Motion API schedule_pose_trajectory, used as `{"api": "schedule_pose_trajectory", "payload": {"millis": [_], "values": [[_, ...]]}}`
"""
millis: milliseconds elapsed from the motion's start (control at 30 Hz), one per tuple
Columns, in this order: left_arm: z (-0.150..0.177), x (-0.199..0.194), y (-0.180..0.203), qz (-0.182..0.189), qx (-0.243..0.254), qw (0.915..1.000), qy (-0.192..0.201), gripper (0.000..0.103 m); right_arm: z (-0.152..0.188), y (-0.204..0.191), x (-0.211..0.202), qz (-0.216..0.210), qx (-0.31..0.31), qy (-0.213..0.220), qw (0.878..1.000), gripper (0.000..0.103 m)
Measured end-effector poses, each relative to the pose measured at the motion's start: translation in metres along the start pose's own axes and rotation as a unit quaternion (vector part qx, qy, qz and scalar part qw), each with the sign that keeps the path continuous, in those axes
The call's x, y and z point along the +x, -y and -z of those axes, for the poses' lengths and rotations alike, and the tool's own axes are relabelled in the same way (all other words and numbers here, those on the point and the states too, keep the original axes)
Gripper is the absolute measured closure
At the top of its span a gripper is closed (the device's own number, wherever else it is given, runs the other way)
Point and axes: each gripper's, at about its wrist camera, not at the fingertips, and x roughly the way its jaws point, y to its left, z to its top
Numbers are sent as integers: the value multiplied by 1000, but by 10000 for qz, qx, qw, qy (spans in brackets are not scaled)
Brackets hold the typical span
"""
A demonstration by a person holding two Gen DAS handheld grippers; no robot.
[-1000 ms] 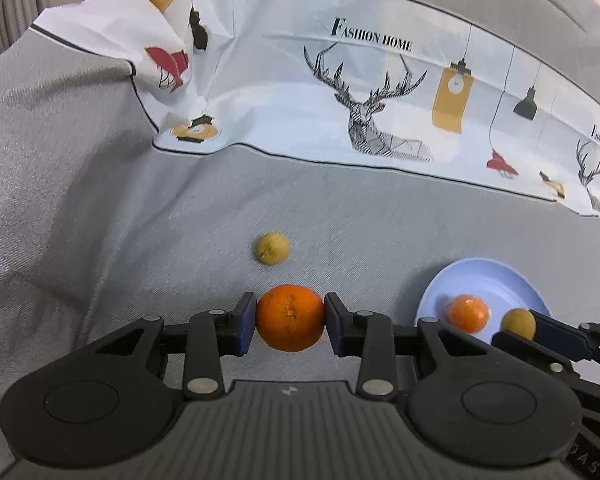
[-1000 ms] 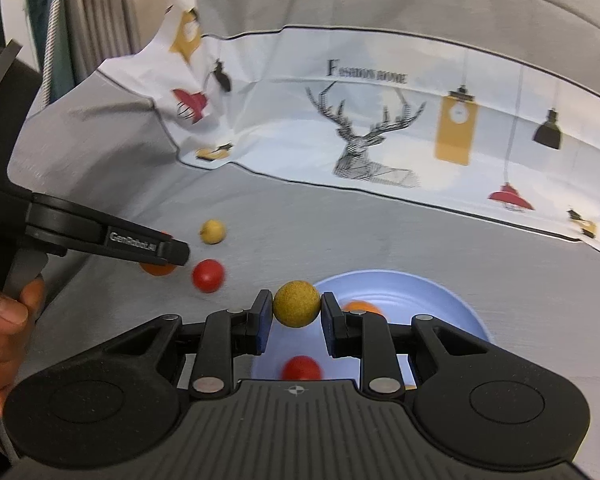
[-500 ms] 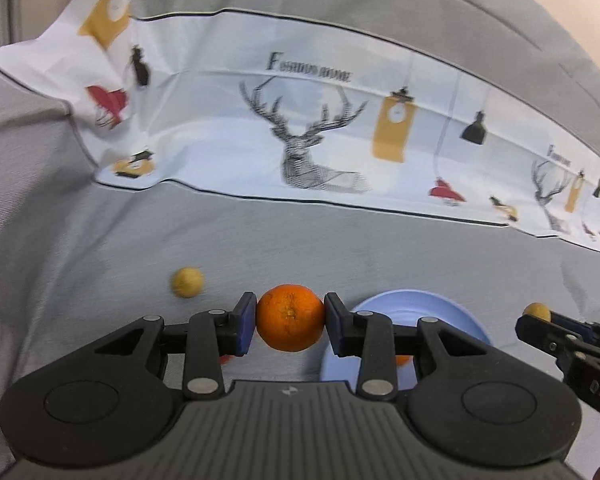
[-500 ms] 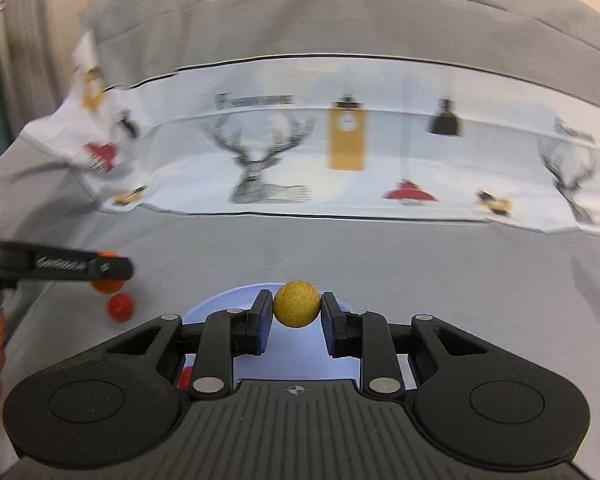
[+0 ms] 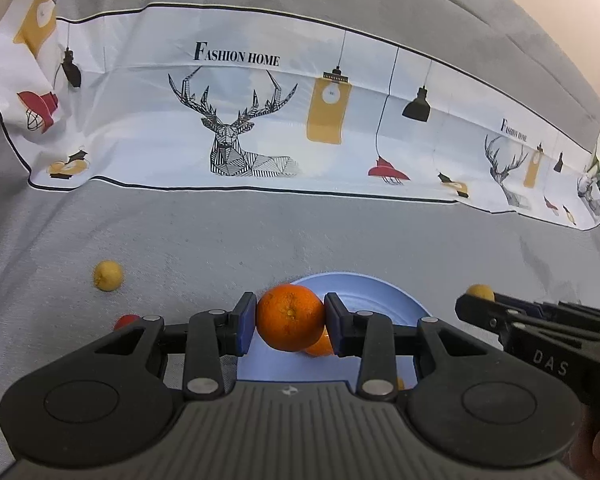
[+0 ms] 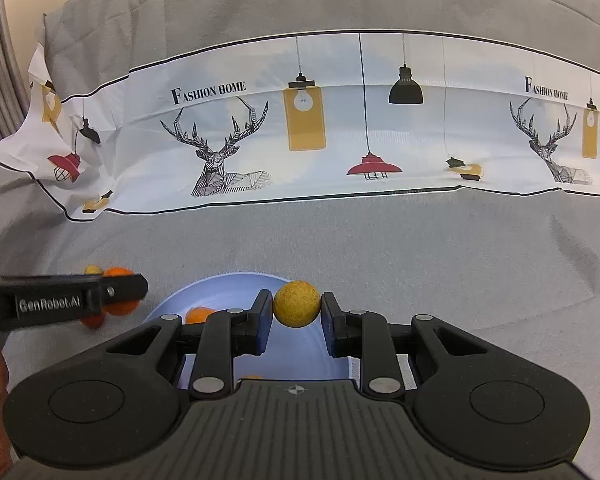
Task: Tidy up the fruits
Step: 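Carry the orange in the left tool and plum in the right tool over the plate, then open the left tool dropping the orange onto the plate while the right tool releases the plum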
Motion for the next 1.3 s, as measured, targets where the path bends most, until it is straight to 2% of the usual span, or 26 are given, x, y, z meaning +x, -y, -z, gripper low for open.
{"api": "schedule_pose_trajectory", "payload": {"millis": [300,533,1300], "values": [[5,3,6,148,146,9997,-138,62,0,-1,2,100,32,-68,9999,76],[14,6,23,356,528,9976,-259,62,-1,-2,8,150,34,-160,9998,76],[18,9,28,487,621,9960,-408,62,0,-6,12,153,-40,-209,9997,76]]}}
